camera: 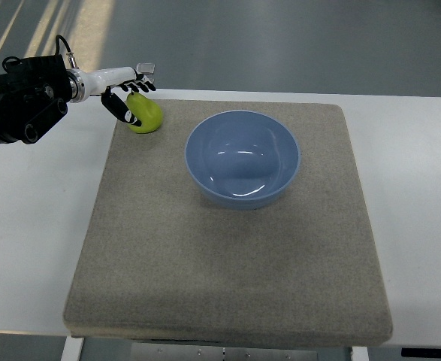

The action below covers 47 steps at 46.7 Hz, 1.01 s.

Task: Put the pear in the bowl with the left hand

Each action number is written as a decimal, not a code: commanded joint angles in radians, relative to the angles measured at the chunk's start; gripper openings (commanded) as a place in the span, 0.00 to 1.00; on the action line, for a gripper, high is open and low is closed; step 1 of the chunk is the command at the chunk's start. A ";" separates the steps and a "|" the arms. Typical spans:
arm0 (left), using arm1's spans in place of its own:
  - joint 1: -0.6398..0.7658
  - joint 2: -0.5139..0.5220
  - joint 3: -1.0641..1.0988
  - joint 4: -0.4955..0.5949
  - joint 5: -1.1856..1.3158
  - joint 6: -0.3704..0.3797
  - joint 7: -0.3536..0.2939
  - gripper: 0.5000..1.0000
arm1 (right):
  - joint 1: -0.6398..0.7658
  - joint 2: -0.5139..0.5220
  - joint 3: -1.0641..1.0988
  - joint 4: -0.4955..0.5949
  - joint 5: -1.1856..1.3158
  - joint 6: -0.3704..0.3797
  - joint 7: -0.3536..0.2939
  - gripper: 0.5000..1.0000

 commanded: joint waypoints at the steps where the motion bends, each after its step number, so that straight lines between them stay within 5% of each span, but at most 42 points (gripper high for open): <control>1: 0.009 -0.005 -0.002 0.001 0.000 0.000 0.000 0.74 | 0.000 0.000 0.000 0.000 0.000 0.000 0.000 0.85; 18: 0.032 -0.022 -0.003 0.003 -0.001 0.001 0.000 0.71 | 0.000 0.000 0.000 0.000 0.000 0.000 0.000 0.85; 23: 0.034 -0.024 -0.003 0.003 -0.001 0.001 0.000 0.52 | 0.000 0.000 0.000 0.000 0.000 0.000 0.000 0.85; 32: 0.046 -0.028 0.000 0.003 0.002 0.000 0.002 0.00 | 0.000 0.000 0.000 0.000 0.000 0.000 0.000 0.85; 47: -0.015 -0.014 -0.006 -0.003 -0.001 -0.009 0.005 0.00 | 0.000 0.000 0.000 0.000 0.000 0.000 0.000 0.85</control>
